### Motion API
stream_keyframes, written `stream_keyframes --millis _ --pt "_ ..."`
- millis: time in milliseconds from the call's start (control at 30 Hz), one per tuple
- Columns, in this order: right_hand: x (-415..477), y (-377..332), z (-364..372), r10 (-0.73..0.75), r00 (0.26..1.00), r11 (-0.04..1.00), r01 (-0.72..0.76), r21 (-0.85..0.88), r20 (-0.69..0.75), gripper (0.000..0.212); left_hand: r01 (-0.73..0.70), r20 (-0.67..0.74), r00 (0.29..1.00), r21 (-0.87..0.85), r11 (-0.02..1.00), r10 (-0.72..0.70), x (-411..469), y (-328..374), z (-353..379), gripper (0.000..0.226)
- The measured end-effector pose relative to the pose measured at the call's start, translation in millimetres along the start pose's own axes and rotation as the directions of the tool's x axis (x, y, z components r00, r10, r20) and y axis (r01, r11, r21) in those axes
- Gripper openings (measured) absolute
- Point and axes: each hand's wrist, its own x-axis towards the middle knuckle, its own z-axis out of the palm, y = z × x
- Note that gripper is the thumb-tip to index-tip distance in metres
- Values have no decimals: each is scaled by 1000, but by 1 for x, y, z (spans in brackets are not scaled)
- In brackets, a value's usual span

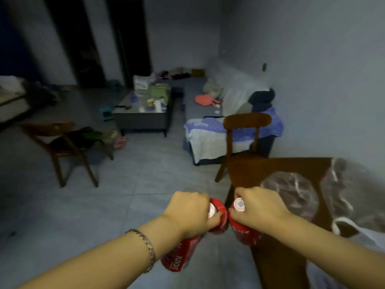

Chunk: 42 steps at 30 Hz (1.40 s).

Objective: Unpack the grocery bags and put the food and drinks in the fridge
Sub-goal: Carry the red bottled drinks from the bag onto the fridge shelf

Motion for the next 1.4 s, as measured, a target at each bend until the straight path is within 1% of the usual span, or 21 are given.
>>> stream_keyframes --millis 67,100,167,233,300,400,433,500,567,633,700,800,867,967,1067,1167,1267,1333,1400 --pt "17 -59 -4 -104 995 995 104 -6 -3 27 149 -15 989 -1 989 -149 -43 -44 -6 50" --pt "28 -98 -3 -181 984 984 181 -5 -9 27 233 -27 972 10 972 -233 -74 -72 -10 50" --pt "38 -164 -2 -287 958 958 287 -16 -22 27 356 -45 934 12 934 -355 -123 -116 -19 50" --pt "43 -243 -4 -418 907 908 418 -6 -49 27 490 -74 870 20 872 -487 -185 -162 -26 50" --pt "43 -325 -5 -508 860 861 509 12 -53 26 593 -96 802 22 805 -589 -249 -205 -35 49" --pt "36 -433 -8 -602 796 793 606 69 -69 26 696 -121 716 57 715 -687 -331 -259 -49 50" --pt "31 -481 -8 -644 762 756 648 91 -71 27 737 -126 675 77 672 -727 -370 -281 -55 50" --pt "22 -550 -11 -703 707 700 707 101 -75 30 793 -135 609 90 602 -781 -424 -313 -66 50" --pt "11 -629 -15 -770 633 624 773 115 -80 31 852 -139 523 104 513 -841 -486 -350 -76 46" --pt "1 -693 -22 -821 565 555 824 118 -83 33 889 -126 454 124 440 -882 -534 -379 -85 44" --pt "-8 -755 -29 -864 498 485 863 140 -78 32 920 -122 382 144 364 -916 -579 -407 -93 44" --pt "-19 -845 -37 -914 390 375 917 140 -111 29 965 -150 239 148 217 -959 -643 -449 -101 46" --pt "-21 -907 -43 -935 317 299 945 131 -157 35 984 -168 140 135 117 -976 -683 -479 -109 47" --pt "-21 -990 -55 -947 236 208 967 144 -219 42 996 -219 0 92 -20 -976 -730 -523 -124 47" --pt "-22 -1068 -72 -957 151 109 978 178 -246 36 986 -292 -113 85 -143 -950 -772 -567 -144 47" --pt "-20 -1151 -95 -957 78 28 983 179 -281 36 970 -352 -200 63 -236 -914 -817 -617 -169 44" --pt "-22 -1218 -115 -950 35 -25 982 188 -309 32 957 -412 -255 24 -290 -875 -859 -656 -189 42" --pt "-28 -1268 -120 -943 29 -39 979 198 -333 32 947 -446 -286 3 -322 -848 -891 -686 -194 41" --pt "-35 -1309 -122 -932 52 -38 970 239 -359 36 936 -451 -322 -21 -351 -833 -921 -711 -196 41"
